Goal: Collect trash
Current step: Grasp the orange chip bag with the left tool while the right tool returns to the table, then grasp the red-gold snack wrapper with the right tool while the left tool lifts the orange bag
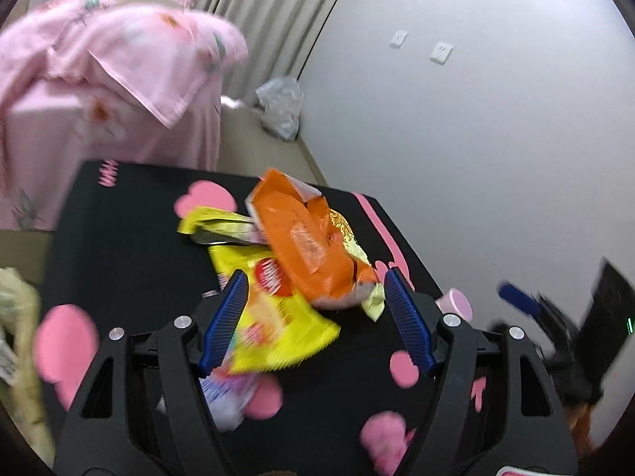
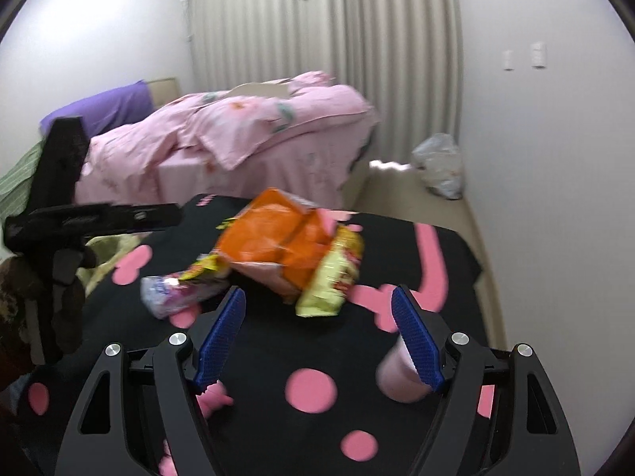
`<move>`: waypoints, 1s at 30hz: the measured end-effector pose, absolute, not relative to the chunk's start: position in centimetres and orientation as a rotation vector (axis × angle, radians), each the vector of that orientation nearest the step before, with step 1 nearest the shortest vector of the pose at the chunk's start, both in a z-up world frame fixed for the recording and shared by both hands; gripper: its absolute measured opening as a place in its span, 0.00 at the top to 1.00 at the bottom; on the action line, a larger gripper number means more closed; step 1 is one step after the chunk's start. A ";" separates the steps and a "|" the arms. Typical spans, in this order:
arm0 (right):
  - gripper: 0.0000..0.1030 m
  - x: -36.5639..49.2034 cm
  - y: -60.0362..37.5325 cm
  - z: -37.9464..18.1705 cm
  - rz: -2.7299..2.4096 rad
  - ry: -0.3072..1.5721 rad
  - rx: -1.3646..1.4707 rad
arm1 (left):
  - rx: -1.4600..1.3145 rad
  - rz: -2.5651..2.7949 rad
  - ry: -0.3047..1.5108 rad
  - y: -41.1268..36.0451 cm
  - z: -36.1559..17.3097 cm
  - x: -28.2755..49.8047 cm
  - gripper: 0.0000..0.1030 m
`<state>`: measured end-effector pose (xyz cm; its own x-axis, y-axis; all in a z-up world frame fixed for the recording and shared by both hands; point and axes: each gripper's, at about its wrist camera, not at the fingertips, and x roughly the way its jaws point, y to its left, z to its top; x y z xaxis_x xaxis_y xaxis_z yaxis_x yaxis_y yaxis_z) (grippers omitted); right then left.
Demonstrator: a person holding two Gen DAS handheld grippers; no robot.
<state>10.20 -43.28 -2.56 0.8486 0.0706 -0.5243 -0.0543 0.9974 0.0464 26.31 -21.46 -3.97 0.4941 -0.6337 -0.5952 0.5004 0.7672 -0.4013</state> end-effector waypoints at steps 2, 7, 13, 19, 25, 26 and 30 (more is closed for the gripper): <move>0.30 9.9 -44.0 -3.0 0.047 0.558 0.048 | -0.165 -0.649 0.843 -23.5 -5.0 28.1 0.35; 0.30 9.7 -44.3 -4.2 0.050 0.567 0.062 | -0.164 -0.523 0.963 -25.6 -7.7 31.7 0.54; 0.30 9.8 -43.1 -5.1 0.110 0.585 0.064 | -0.151 -0.577 1.029 -24.3 -7.9 30.3 0.93; 0.30 10.3 -41.5 -5.5 0.150 0.607 0.060 | -0.191 -0.647 0.977 -19.4 -5.1 25.1 0.98; 0.30 10.4 -39.9 -5.0 0.166 0.608 0.054 | -0.215 -0.673 1.004 -13.9 -3.7 20.6 0.98; 0.30 10.5 -39.6 -4.9 0.171 0.611 0.052 | -0.218 -0.659 1.010 -12.9 -3.8 20.1 0.98; 0.30 10.9 -38.3 -4.8 0.184 0.632 0.044 | -0.212 -0.599 1.020 -9.1 -4.6 18.7 0.98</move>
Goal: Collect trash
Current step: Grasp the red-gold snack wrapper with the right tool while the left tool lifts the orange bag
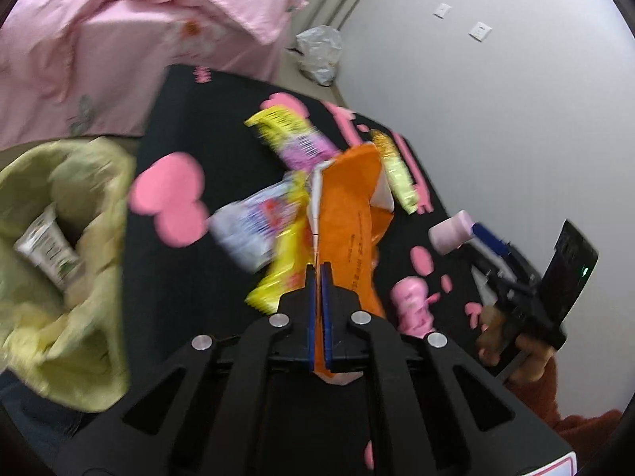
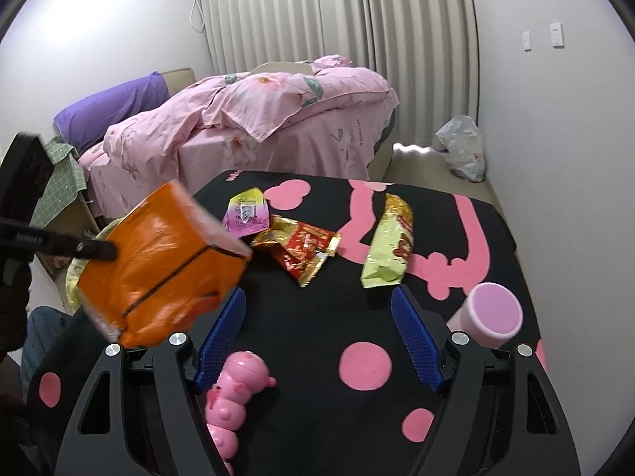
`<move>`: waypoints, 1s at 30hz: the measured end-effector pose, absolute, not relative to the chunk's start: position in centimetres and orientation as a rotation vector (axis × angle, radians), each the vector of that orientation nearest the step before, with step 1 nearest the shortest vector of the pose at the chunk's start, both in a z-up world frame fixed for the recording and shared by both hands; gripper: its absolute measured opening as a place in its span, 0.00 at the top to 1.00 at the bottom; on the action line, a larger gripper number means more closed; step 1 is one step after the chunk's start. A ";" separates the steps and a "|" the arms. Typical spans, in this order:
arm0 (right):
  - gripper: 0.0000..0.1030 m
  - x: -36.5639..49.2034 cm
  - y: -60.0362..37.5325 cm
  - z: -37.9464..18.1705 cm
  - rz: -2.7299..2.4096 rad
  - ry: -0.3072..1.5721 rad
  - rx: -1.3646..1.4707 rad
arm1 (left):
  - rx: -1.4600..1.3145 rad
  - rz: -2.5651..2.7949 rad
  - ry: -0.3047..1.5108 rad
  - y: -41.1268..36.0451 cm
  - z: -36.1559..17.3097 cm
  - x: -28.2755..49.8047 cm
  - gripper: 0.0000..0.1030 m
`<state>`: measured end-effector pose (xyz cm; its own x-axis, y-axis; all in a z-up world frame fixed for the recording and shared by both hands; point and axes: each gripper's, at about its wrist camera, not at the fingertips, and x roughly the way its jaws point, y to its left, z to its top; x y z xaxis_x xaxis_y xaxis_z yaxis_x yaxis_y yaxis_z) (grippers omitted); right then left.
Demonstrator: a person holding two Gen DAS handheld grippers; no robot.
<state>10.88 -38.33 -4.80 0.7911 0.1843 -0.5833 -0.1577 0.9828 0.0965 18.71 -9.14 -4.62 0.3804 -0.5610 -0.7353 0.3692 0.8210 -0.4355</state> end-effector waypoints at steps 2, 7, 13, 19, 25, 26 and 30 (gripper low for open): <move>0.30 11.2 -37.9 -4.8 0.186 0.645 0.043 | -0.199 -0.571 1.016 -7.8 -5.2 18.1 0.98; 0.30 13.3 -36.0 -5.1 0.232 0.726 0.001 | -0.198 -0.543 1.017 -5.9 -6.5 17.4 0.95; 0.30 17.8 -34.1 -5.8 0.355 0.736 -0.126 | -0.237 -0.519 0.961 -4.8 -7.1 18.1 0.84; 0.30 23.9 -31.5 -7.2 0.445 0.788 -0.372 | -0.249 -0.519 0.873 -3.6 -6.2 18.0 0.65; 0.30 29.1 -32.6 -9.0 0.469 0.924 -0.294 | -0.250 -0.507 0.838 -2.5 -5.7 17.6 0.63; 0.30 29.8 -33.3 -9.4 0.474 0.968 -0.233 | -0.253 -0.501 0.842 -2.4 -5.8 17.7 0.63; 0.30 28.9 -35.4 -10.1 0.476 1.001 -0.101 | -0.264 -0.488 0.845 -2.1 -6.3 17.7 0.62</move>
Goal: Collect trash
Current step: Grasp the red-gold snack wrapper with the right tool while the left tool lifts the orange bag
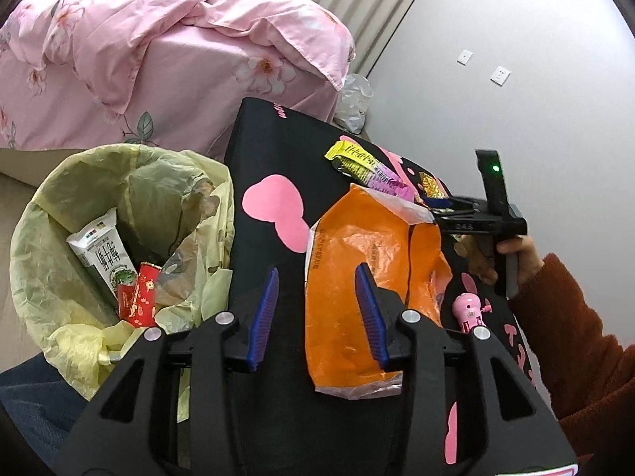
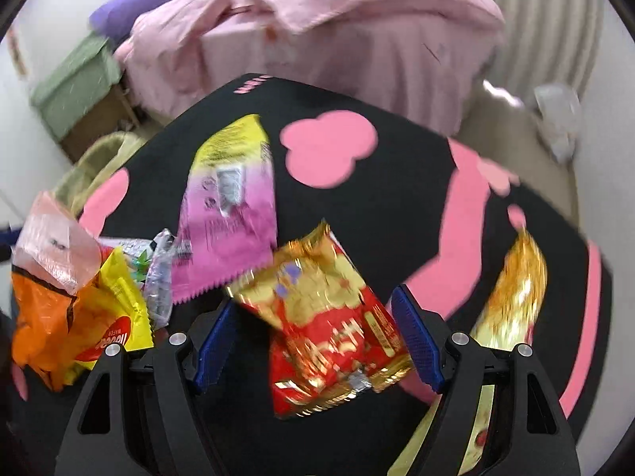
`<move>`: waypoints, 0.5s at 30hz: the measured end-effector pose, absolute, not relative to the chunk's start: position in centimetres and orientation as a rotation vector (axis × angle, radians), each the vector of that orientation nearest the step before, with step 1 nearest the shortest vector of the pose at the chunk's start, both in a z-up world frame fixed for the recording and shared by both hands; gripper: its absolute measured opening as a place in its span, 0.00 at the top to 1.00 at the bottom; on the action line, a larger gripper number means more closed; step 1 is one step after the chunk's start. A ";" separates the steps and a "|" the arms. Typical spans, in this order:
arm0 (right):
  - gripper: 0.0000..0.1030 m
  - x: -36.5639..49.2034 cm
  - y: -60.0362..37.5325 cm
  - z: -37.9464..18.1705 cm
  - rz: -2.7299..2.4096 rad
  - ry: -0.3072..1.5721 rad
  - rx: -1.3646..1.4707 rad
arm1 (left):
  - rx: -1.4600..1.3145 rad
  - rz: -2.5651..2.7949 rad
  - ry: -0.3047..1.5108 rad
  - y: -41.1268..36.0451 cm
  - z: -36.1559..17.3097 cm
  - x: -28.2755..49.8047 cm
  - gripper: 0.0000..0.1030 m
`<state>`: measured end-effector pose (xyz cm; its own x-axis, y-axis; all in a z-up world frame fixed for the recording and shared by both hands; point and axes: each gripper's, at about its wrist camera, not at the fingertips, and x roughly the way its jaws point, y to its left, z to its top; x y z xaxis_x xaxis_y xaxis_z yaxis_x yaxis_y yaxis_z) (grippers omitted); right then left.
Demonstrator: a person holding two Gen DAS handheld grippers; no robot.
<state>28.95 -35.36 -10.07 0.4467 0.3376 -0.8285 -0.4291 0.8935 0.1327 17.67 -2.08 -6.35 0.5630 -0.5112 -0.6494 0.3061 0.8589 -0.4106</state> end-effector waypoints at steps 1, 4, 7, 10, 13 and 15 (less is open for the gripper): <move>0.30 28.4 -35.7 -10.2 0.474 1.003 -0.089 | -0.270 -0.487 0.847 -2.1 -6.5 17.7 0.62; 0.37 26.6 -36.3 -10.3 0.435 0.994 -0.050 | -0.287 -0.483 0.855 -2.2 -7.1 17.8 0.62; 0.49 24.5 -36.7 -9.5 0.401 0.948 -0.004 | -0.294 -0.493 0.865 -2.5 -7.6 17.6 0.62; 0.60 22.5 -37.1 -8.4 0.368 0.916 0.046 | -0.271 -0.498 0.865 -3.1 -7.5 17.2 0.59; 0.61 19.8 -36.8 -7.3 0.351 0.865 0.039 | -0.259 -0.505 0.849 -3.3 -7.2 16.7 0.53; 0.61 18.0 -36.8 -6.8 0.341 0.837 0.039 | -0.253 -0.519 0.829 -3.4 -7.0 16.3 0.47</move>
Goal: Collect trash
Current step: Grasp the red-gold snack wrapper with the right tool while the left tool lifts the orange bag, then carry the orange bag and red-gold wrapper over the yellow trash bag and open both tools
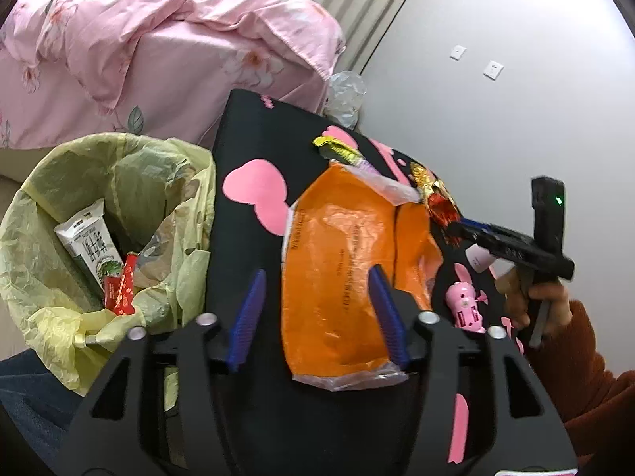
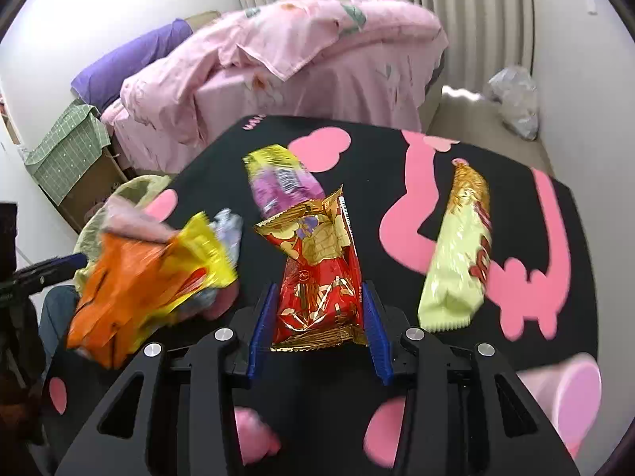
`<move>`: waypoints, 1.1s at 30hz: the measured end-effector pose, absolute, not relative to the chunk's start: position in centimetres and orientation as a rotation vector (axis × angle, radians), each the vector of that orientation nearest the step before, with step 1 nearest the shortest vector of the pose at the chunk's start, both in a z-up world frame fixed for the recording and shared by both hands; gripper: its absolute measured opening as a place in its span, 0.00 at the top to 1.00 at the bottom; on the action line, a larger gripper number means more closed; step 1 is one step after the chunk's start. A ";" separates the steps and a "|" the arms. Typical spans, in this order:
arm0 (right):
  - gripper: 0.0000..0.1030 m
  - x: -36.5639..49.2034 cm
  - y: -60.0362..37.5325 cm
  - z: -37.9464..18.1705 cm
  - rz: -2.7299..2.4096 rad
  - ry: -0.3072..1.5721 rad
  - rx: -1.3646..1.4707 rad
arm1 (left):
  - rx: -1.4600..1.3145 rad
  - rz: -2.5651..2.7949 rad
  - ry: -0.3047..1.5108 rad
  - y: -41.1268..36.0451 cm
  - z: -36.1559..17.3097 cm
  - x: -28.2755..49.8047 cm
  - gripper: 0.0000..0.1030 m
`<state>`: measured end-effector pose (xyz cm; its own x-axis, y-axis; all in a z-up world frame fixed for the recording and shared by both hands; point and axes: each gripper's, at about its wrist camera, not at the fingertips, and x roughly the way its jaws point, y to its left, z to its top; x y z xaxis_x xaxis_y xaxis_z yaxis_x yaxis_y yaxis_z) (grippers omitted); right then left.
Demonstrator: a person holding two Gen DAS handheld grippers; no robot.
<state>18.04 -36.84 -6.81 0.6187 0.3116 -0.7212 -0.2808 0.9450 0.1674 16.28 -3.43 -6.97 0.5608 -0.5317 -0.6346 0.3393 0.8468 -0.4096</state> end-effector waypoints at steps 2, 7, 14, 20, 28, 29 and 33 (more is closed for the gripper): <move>0.61 15.6 -37.0 -6.3 0.311 0.799 0.041 | -0.237 -0.528 0.811 -3.7 -6.7 15.8 0.47; 0.61 11.5 -38.0 -6.5 0.251 0.779 0.096 | -0.169 -0.581 0.819 -6.1 -6.5 14.4 0.45; 0.61 8.0 -39.9 -7.9 0.212 0.775 0.244 | 0.071 -0.537 0.823 -11.8 -7.7 13.6 0.44; 0.61 6.1 -40.1 -7.7 0.193 0.753 0.230 | 0.169 -0.466 0.887 -13.7 -9.4 14.7 0.44; 0.61 4.6 -39.9 -6.6 0.182 0.702 0.198 | 0.100 -0.540 0.856 -12.1 -7.2 12.7 0.68; 0.61 4.4 -39.9 -6.3 0.183 0.692 0.194 | 0.090 -0.549 0.842 -12.1 -6.6 12.4 0.68; 0.61 3.8 -39.6 -5.2 0.188 0.664 0.183 | 0.030 -0.590 0.785 -11.5 -3.8 11.3 0.68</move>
